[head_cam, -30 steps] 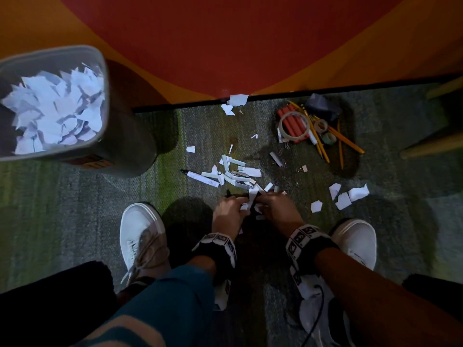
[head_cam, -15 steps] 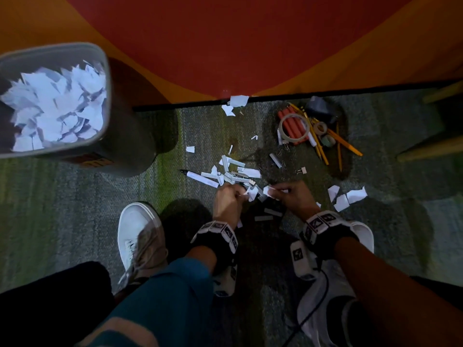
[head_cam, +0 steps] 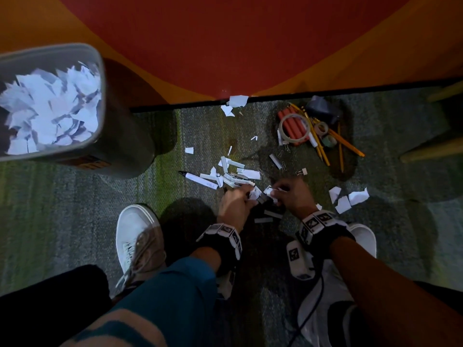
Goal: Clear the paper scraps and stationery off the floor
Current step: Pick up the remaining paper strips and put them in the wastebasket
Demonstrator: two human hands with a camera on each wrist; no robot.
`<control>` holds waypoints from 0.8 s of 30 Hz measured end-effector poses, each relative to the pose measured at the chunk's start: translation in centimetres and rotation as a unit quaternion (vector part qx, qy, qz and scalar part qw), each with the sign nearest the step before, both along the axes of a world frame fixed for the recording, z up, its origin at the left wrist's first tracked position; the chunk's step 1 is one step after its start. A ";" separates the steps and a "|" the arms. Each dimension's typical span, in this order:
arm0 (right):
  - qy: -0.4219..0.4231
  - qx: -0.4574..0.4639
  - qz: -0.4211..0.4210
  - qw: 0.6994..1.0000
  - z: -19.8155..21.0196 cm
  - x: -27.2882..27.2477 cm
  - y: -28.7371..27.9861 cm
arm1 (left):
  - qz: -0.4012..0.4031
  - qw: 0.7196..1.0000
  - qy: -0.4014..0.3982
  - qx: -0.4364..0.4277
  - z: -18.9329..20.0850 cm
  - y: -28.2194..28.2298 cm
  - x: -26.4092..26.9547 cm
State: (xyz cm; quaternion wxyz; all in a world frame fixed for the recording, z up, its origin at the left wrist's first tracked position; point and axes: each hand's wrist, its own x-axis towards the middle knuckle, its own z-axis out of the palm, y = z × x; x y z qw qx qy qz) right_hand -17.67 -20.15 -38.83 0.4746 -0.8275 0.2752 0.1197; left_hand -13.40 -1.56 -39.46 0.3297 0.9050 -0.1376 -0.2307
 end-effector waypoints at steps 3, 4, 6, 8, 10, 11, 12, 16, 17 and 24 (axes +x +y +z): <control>-0.019 -0.002 -0.012 1.000 0.0 0.7 -0.2 | -0.024 0.998 -0.051 0.025 0.0 -0.2 -0.2; -0.027 0.002 -0.015 1.000 0.2 1.1 -0.2 | -0.022 0.997 -0.063 0.027 -0.2 -0.1 -0.2; -0.047 0.005 -0.009 0.999 0.6 2.2 0.1 | -0.021 0.996 -0.086 0.034 -0.3 -0.1 -0.4; -0.051 -0.006 0.010 0.999 0.9 3.4 0.6 | -0.024 0.995 -0.096 0.026 -0.6 -0.1 -0.5; -0.044 -0.027 0.023 0.998 0.8 4.6 1.2 | -0.026 0.994 -0.104 0.010 -0.7 0.1 -0.6; -0.044 -0.037 0.026 0.998 0.6 5.1 1.4 | -0.024 0.994 -0.106 0.005 -0.7 0.1 -0.5; -0.043 -0.048 0.030 0.997 0.5 5.4 1.7 | -0.021 0.994 -0.105 -0.004 -0.8 0.2 -0.3; -0.010 -0.083 0.055 0.995 -0.2 6.1 2.1 | 0.043 0.996 -0.060 -0.042 -1.3 0.8 0.8; -0.006 -0.087 0.049 0.995 -0.2 6.1 2.2 | 0.072 0.995 -0.047 -0.049 -1.4 1.0 1.0; -0.018 -0.115 0.065 0.991 1.2 6.7 1.9 | 0.230 0.964 0.014 -0.130 -0.1 2.7 2.9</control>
